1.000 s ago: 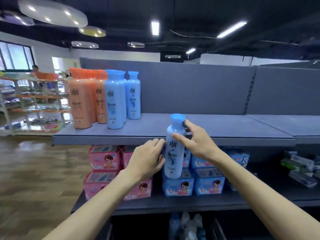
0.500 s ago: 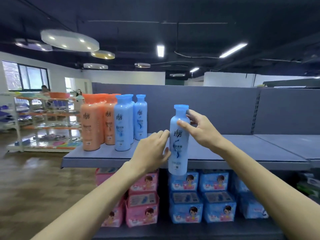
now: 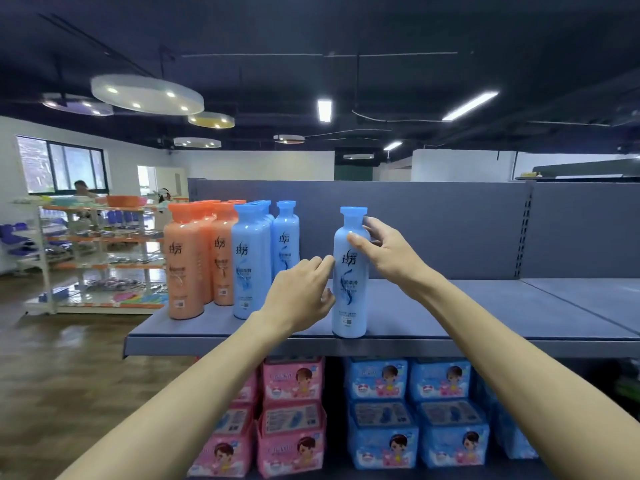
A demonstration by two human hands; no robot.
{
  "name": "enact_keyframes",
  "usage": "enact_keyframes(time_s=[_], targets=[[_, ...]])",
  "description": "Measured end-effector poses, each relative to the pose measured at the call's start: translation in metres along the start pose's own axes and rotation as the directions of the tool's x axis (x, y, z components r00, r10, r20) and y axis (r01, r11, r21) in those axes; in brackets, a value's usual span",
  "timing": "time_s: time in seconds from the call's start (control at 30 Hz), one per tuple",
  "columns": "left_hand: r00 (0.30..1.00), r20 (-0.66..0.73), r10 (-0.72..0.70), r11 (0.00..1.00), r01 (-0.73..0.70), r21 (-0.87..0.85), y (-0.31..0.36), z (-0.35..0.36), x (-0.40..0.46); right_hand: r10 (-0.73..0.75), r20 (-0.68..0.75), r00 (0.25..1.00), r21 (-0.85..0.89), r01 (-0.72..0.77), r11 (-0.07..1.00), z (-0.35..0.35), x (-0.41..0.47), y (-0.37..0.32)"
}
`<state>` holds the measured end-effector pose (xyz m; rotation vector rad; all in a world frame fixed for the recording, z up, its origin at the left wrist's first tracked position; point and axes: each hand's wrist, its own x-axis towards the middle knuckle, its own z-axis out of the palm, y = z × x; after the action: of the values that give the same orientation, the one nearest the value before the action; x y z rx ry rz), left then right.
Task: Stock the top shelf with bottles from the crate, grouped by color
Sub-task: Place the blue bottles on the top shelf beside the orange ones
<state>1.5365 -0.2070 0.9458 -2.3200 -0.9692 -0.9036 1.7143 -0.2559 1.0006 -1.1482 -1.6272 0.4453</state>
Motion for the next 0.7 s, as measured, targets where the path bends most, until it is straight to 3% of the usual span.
enact_keyframes(time_s=[0.1,0.2,0.43,0.7], targets=[[1.0,-0.024,0.003,1.0,-0.003,0.0,0.0,0.006,-0.003,0.052,0.016,0.999,-0.048,-0.051,0.998,-0.001,-0.002,0.009],[0.999,-0.04,-0.001,1.0,0.001,0.005,-0.001,0.011,-0.005,0.105,0.049,0.993,-0.292,-0.086,0.953,0.002,-0.019,0.023],[0.997,-0.071,-0.017,1.0,0.016,-0.006,-0.004,0.02,-0.004,0.004,-0.096,0.995,-0.427,-0.045,0.903,0.027,-0.044,0.051],[0.997,-0.059,-0.048,0.998,0.05,0.039,-0.026,0.021,-0.013,0.03,-0.024,0.999,-0.536,-0.039,0.844,0.056,-0.026,0.06]])
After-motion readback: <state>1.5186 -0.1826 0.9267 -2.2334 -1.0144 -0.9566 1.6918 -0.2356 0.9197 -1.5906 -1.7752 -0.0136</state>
